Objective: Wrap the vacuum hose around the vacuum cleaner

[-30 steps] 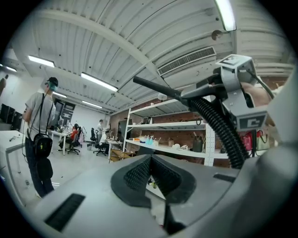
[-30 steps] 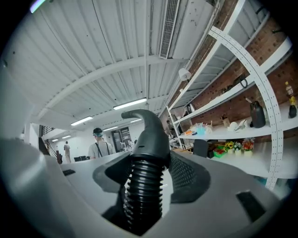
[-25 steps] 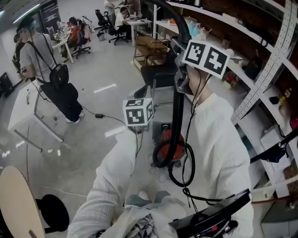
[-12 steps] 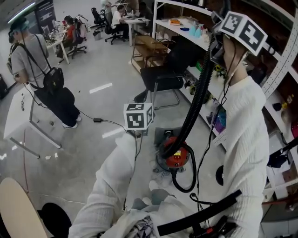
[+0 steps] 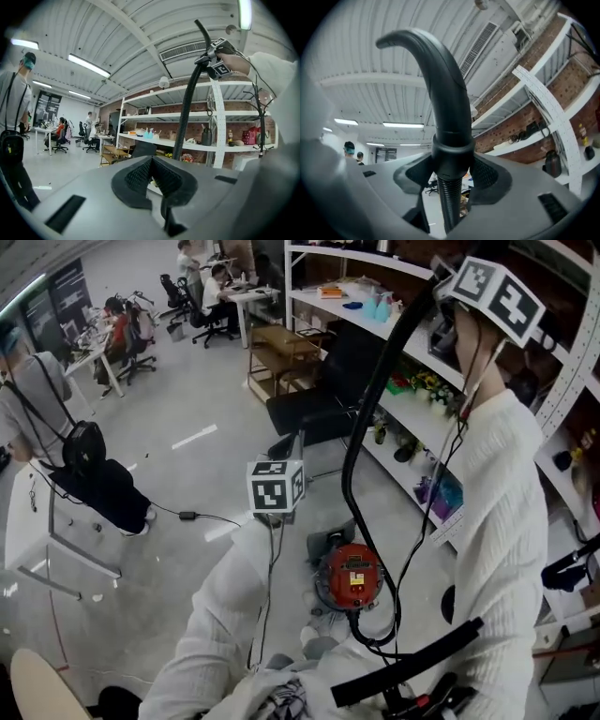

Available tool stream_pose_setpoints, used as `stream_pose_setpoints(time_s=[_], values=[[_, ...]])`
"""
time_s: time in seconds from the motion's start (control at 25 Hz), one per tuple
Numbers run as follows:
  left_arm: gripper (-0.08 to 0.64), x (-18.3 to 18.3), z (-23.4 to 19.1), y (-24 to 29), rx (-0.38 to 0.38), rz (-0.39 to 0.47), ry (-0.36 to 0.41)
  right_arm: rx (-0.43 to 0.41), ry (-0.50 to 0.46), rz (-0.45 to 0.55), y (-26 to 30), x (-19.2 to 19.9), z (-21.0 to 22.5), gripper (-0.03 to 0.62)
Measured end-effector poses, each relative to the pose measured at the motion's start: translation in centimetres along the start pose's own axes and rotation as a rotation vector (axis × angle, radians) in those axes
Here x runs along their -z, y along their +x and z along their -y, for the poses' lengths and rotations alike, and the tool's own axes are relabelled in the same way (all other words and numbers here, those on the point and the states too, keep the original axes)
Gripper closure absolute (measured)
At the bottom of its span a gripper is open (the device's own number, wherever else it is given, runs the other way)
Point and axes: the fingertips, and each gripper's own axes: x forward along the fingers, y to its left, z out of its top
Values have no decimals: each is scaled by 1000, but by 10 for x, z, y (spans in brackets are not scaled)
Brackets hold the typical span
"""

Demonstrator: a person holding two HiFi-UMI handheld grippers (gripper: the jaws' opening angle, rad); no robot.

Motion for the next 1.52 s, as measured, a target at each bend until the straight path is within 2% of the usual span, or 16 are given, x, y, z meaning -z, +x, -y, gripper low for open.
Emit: stream_pose_setpoints(time_s=[0.08, 0.2, 0.32, 0.44, 0.64, 0.8, 0.96, 1.08, 1.24, 1.52], values=[[557, -10, -2, 20, 6, 9, 6, -49, 55, -16, 17, 13, -5, 339], [557, -14, -7, 41, 5, 23, -2, -130, 60, -62, 42, 54, -26, 339], [557, -1, -22, 47, -11, 1, -18, -188, 5, -129, 51, 118, -61, 339], [557, 20, -39, 33, -44, -35, -34, -258, -39, -199, 37, 183, -105, 339], [557, 51, -45, -20, -81, -63, -50, -371, 184, -351, -15, 278, -158, 341], [558, 75, -69, -83, -131, -62, -95, -417, 251, -458, -71, 339, -206, 341], [557, 114, -73, -140, -195, -81, -156, -452, 354, -575, -134, 395, -226, 341], [557, 137, -79, -186, -248, -93, -193, -484, 426, -636, -183, 419, -246, 341], [558, 154, -77, -244, -334, -103, -201, -532, 387, -686, -243, 437, -263, 341], [557, 180, 18, -293, -438, -68, -201, -599, 403, -740, -345, 450, -195, 341]])
